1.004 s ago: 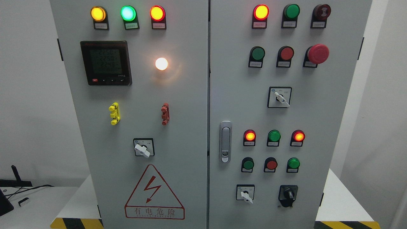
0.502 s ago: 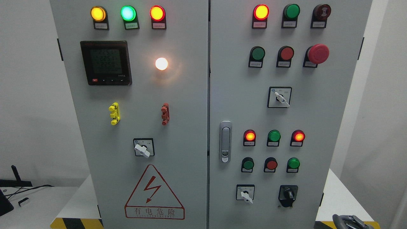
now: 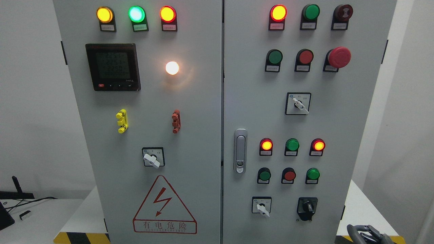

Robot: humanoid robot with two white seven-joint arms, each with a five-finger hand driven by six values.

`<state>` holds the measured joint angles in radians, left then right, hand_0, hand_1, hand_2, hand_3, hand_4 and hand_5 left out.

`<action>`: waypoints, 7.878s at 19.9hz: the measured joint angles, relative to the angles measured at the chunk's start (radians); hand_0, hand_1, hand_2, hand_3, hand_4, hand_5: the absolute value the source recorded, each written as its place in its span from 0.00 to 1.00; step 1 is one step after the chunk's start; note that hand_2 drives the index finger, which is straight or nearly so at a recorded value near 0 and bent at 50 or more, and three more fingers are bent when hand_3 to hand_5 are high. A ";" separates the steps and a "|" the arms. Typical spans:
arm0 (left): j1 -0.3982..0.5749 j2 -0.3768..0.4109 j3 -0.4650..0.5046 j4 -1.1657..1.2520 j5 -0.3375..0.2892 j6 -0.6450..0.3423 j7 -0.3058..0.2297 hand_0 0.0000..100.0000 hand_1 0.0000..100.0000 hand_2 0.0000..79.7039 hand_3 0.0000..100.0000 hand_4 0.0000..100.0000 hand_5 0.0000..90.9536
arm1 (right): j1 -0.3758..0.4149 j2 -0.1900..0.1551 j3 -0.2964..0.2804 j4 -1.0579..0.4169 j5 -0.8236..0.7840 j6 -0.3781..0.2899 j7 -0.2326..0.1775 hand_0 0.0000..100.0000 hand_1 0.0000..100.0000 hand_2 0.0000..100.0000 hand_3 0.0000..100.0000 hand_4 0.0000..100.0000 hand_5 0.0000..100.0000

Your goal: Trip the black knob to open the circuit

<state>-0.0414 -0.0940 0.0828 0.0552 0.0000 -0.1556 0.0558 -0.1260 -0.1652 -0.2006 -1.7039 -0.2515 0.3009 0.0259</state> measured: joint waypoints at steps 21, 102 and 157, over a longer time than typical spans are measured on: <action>0.000 0.000 0.000 0.000 0.000 0.000 0.000 0.12 0.39 0.00 0.00 0.00 0.00 | -0.070 0.004 0.072 0.104 0.012 -0.013 -0.012 0.44 0.83 0.50 1.00 0.98 0.89; 0.000 0.000 0.000 0.000 0.000 0.000 0.000 0.12 0.39 0.00 0.00 0.00 0.00 | -0.068 0.050 0.212 -0.009 0.049 -0.004 -0.065 0.51 0.81 0.47 1.00 0.98 0.89; 0.000 0.000 0.000 0.000 0.000 0.000 0.000 0.12 0.39 0.00 0.00 0.00 0.00 | -0.016 0.058 0.167 0.003 0.056 -0.013 -0.051 0.47 0.75 0.47 1.00 0.98 0.90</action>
<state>-0.0414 -0.0941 0.0828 0.0552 0.0000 -0.1556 0.0558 -0.1425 -0.1069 -0.0331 -1.7006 -0.1955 0.2879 -0.0250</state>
